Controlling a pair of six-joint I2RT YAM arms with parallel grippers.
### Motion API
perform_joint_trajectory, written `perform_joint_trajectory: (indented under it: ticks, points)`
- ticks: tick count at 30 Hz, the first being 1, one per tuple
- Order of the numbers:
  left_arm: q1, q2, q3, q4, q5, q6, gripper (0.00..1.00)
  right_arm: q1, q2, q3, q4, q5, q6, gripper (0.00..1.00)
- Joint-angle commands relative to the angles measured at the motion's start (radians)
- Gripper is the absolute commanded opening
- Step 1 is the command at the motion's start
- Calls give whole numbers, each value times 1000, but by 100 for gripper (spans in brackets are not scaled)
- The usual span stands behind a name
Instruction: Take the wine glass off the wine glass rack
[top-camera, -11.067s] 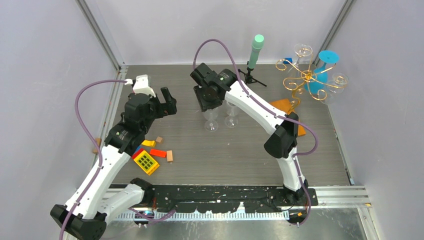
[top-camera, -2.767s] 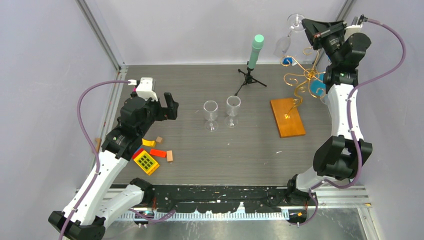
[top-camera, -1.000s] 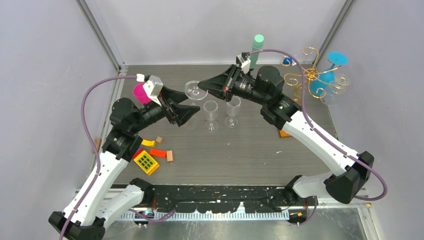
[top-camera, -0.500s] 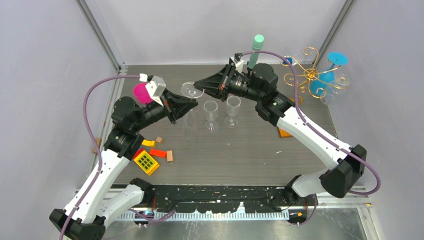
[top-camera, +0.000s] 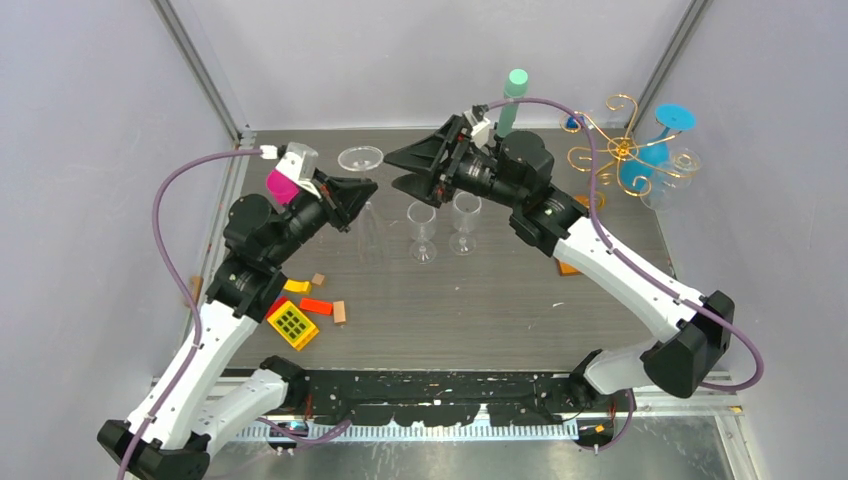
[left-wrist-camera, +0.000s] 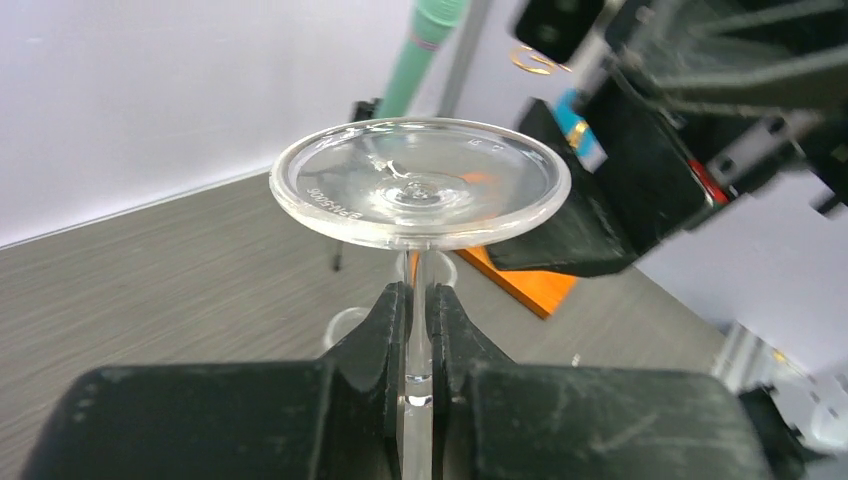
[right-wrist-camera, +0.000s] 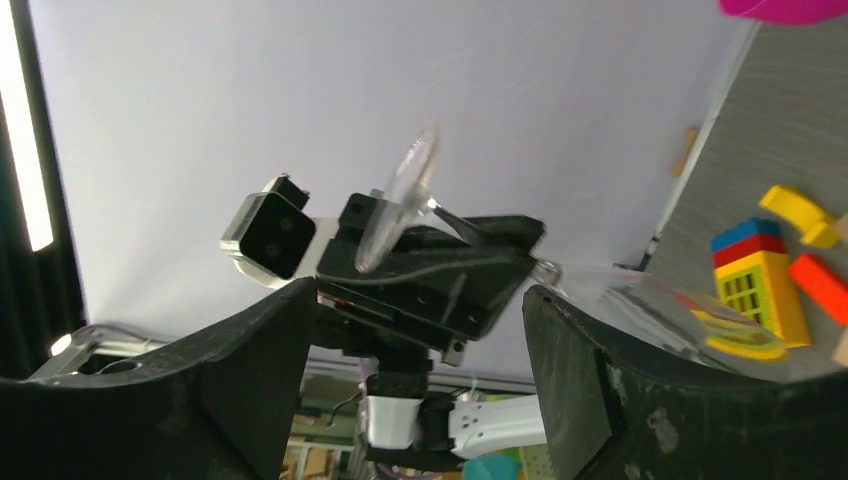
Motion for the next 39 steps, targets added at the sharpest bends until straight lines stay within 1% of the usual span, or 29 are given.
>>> perform_joint_trajectory:
  ticks: [1,4,9,14,17,20,22,27,31,34,35,39]
  points:
    - [2,-36,63,37,-282,-29,0,1,-105,-49,-7,196,-172,81]
    - [2,-32,77,72,-408,-66,0,4,-120,-69,-19,245,-198,81]
    - [2,-24,104,138,-596,-143,0,28,-107,-91,-15,269,-211,80]
    - [2,-43,80,191,-775,-260,0,47,-78,-103,27,263,-208,80]
    - [2,-65,55,219,-835,-331,0,53,-41,-113,82,221,-169,81]
    - [2,-72,47,242,-843,-390,0,53,21,-121,207,159,-71,80]
    - [2,-72,54,239,-843,-414,0,57,54,-115,246,129,-32,77]
    - [2,-72,43,253,-858,-455,0,76,85,-93,290,95,-22,72]
    - [2,-67,23,285,-858,-476,0,85,87,-84,331,77,-21,63]
    - [2,-55,28,306,-840,-459,0,87,89,-90,370,64,-5,56]
    - [2,-51,32,305,-834,-457,0,87,90,-92,393,59,5,54]
    - [2,-41,37,308,-822,-464,0,87,109,-106,485,45,44,43]
